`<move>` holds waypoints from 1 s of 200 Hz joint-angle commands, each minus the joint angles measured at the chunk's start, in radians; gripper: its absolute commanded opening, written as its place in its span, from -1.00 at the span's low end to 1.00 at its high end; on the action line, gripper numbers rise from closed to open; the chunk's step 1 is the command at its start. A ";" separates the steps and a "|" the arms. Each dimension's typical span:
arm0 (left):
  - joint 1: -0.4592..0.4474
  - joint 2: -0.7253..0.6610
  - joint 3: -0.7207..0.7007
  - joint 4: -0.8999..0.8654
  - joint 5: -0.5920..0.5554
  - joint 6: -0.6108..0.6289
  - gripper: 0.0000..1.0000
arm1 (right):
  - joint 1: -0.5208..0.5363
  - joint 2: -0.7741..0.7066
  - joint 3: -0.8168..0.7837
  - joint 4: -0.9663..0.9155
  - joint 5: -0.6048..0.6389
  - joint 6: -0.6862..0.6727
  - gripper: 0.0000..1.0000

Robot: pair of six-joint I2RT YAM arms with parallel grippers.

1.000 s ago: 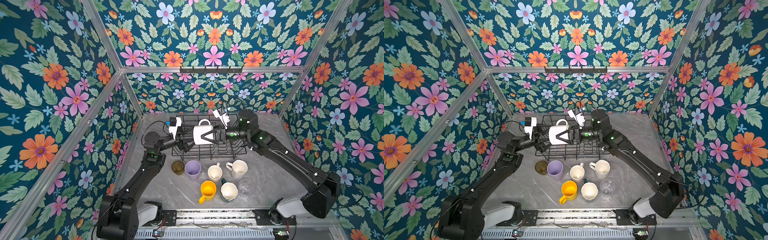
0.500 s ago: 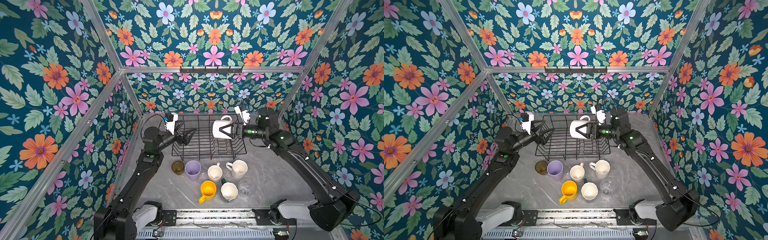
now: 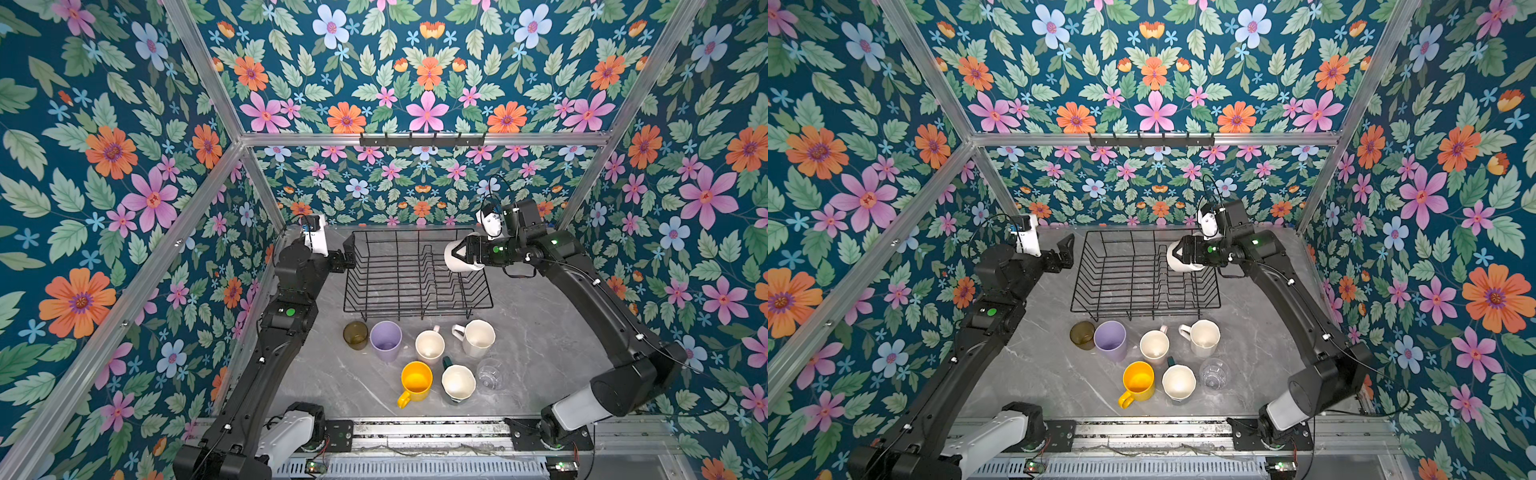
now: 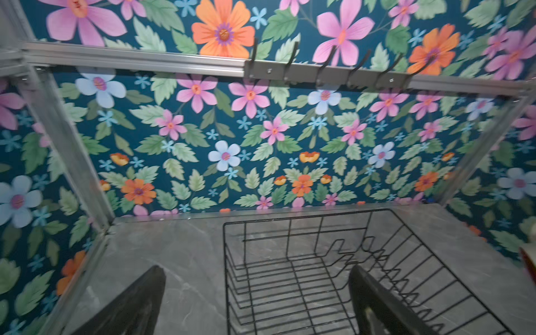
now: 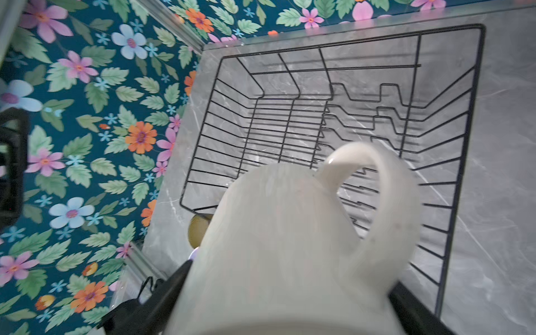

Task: Load cups into a dish rack
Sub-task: Place the cup upside down at the dish rack.

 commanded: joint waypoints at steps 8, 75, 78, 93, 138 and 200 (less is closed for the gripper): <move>0.000 -0.037 -0.003 -0.059 -0.118 0.068 0.99 | -0.001 0.071 0.092 -0.058 0.083 -0.054 -1.00; 0.001 -0.120 -0.090 -0.025 -0.165 0.069 0.99 | -0.016 0.330 0.308 -0.147 0.175 -0.072 -1.00; 0.001 -0.122 -0.092 -0.026 -0.166 0.070 0.99 | -0.017 0.338 0.318 -0.152 0.180 -0.070 -1.00; 0.002 -0.133 -0.099 -0.031 -0.171 0.070 0.99 | -0.018 0.386 0.372 -0.175 0.193 -0.053 -1.00; 0.001 -0.157 -0.095 -0.054 -0.187 0.068 0.99 | -0.017 0.536 0.571 -0.280 0.244 -0.008 -1.00; 0.002 -0.197 -0.094 -0.061 -0.192 0.059 0.99 | -0.018 0.658 0.718 -0.349 0.319 0.028 -1.00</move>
